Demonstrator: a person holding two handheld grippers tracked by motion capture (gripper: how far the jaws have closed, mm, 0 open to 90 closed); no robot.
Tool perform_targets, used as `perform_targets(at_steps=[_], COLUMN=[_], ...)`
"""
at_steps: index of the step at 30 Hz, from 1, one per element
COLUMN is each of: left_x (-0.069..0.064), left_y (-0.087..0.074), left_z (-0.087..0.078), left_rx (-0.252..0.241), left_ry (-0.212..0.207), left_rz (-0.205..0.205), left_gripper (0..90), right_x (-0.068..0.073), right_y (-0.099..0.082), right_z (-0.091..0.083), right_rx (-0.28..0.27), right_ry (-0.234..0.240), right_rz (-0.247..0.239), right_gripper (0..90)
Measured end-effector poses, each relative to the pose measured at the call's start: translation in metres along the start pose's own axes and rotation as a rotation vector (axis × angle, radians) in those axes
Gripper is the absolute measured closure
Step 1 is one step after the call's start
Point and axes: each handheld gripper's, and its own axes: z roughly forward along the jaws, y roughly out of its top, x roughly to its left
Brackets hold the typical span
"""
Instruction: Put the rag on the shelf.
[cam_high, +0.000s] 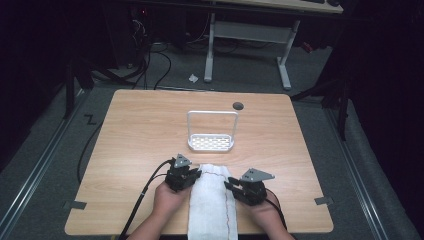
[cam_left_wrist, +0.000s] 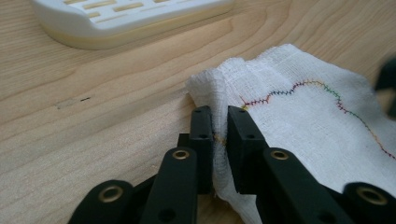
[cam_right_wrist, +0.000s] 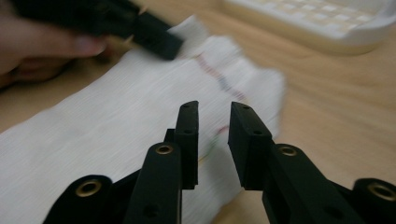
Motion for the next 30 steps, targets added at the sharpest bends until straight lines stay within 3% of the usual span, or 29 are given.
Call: perform_targets(at_steps=[3, 4, 5, 6, 8, 12, 16, 22, 26, 30], left_x=[0.0, 0.001, 0.002, 0.002, 0.002, 0.002, 0.001, 0.001, 0.0, 0.0], left_y=[0.0, 0.0, 0.0, 0.0, 0.0, 0.0, 0.0, 0.0, 0.0, 0.0], left_z=[0.0, 0.0, 0.0, 0.0, 0.0, 0.0, 0.0, 0.0, 0.0, 0.0], left_rx=[0.001, 0.001, 0.001, 0.002, 0.002, 0.001, 0.001, 0.001, -0.001, -0.001], left_ry=[-0.002, -0.004, -0.006, -0.006, -0.005, -0.003, 0.001, 0.008, 0.01, 0.01], left_rz=[-0.006, -0.007, -0.013, -0.014, -0.015, -0.016, -0.017, -0.01, -0.006, -0.004], left_gripper=[82.3, 82.3, 82.2, 82.2, 82.2, 81.9, 80.9, 80.0, 80.0, 80.0], right_x=[-0.011, -0.011, -0.014, -0.012, -0.012, -0.013, -0.01, -0.006, -0.007, -0.007], right_y=[0.01, 0.01, 0.013, 0.013, 0.011, 0.009, 0.004, 0.004, 0.003, 0.004], right_z=[0.014, 0.014, 0.027, 0.033, 0.037, 0.037, 0.032, 0.032, 0.031, 0.032], right_rx=[0.023, 0.023, 0.058, 0.077, 0.08, 0.077, 0.069, 0.071, 0.068, 0.067], right_ry=[-0.065, -0.065, -0.073, -0.087, -0.066, -0.062, -0.013, -0.026, -0.038, -0.059], right_rz=[0.048, 0.048, 0.07, 0.06, 0.086, 0.093, 0.096, 0.081, 0.113, 0.094], right_gripper=[62.3, 62.3, 58.3, 57.1, 55.2, 51.6, 44.4, 50.3, 61.5, 66.9])
